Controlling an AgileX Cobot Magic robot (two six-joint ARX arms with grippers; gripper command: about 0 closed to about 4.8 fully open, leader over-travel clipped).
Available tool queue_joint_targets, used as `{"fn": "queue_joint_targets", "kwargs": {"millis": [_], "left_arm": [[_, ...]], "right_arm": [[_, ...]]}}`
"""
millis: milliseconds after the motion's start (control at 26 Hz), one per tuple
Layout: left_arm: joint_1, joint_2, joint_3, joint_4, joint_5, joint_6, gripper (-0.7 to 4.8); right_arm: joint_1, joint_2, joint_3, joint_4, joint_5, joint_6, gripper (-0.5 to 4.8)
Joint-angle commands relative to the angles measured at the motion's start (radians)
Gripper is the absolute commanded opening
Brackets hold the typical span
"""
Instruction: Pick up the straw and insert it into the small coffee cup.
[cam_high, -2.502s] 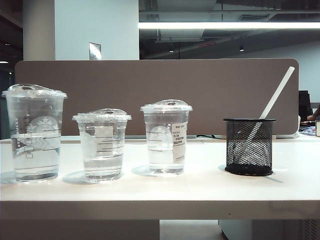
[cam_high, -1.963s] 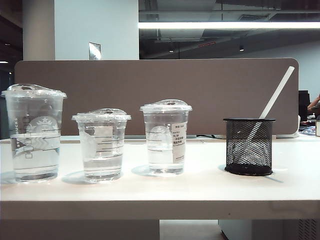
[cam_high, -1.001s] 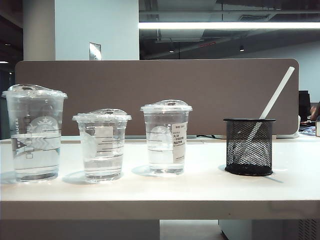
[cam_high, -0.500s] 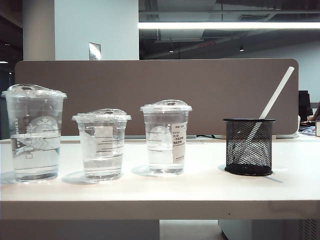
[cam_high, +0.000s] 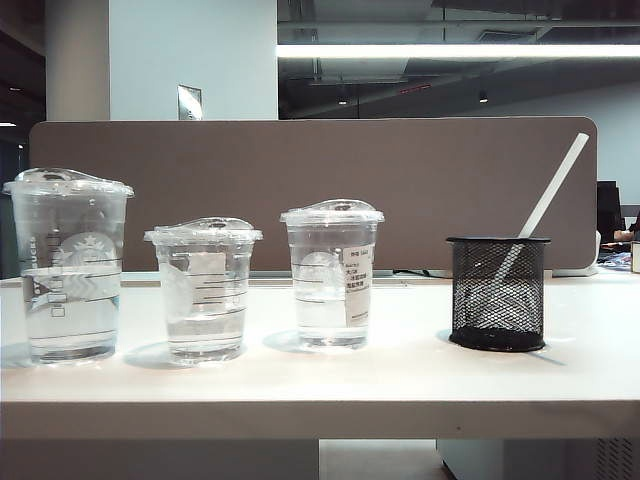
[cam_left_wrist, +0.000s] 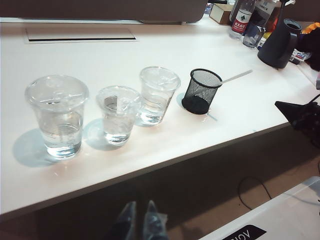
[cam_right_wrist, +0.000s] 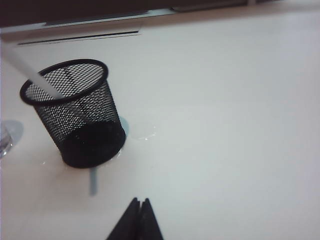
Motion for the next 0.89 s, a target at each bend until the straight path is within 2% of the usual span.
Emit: {"fn": "queue_joint_targets", "kwargs": {"millis": [38, 77, 154, 192, 231, 269, 346, 500, 616, 693, 770, 885], "left_arm": [[0.001, 0.003, 0.003, 0.011, 0.006, 0.004, 0.25], [0.001, 0.003, 0.003, 0.011, 0.006, 0.004, 0.25], [0.001, 0.003, 0.003, 0.011, 0.005, 0.004, 0.25], [0.001, 0.003, 0.003, 0.014, 0.005, 0.004, 0.25], [0.001, 0.003, 0.003, 0.021, 0.002, 0.004, 0.25], [0.001, 0.003, 0.003, 0.023, 0.001, 0.004, 0.25], [0.001, 0.003, 0.003, 0.022, 0.001, 0.004, 0.25], [0.000, 0.003, 0.003, 0.016, -0.011, 0.004, 0.25], [0.001, 0.003, 0.003, 0.016, -0.017, 0.004, 0.25], [0.001, 0.003, 0.003, 0.016, -0.017, 0.004, 0.25], [0.001, 0.003, 0.003, 0.016, -0.017, 0.004, 0.25], [0.001, 0.003, 0.003, 0.013, -0.017, 0.004, 0.25]], "right_arm": [[0.001, -0.002, 0.098, -0.005, 0.040, 0.100, -0.09], [0.001, -0.002, 0.144, -0.006, 0.053, 0.100, -0.09], [0.000, 0.004, 0.350, -0.017, 0.080, 0.079, -0.09], [0.000, 0.012, 0.420, -0.033, 0.080, 0.033, -0.09], [0.000, 0.044, 0.539, -0.089, 0.087, -0.090, -0.09], [0.000, 0.068, 0.599, -0.125, 0.105, -0.155, -0.09], [0.000, 0.142, 0.737, -0.226, 0.171, -0.285, -0.09], [0.000, 0.356, 0.996, -0.359, 0.381, -0.557, -0.09], [0.000, 0.537, 1.138, -0.362, 0.544, -0.674, -0.08], [-0.001, 0.668, 1.214, -0.363, 0.594, -0.692, -0.08], [-0.005, 0.836, 1.282, -0.362, 0.595, -0.692, -0.07], [-0.041, 1.037, 1.305, -0.345, 0.472, -0.688, -0.06]]}}
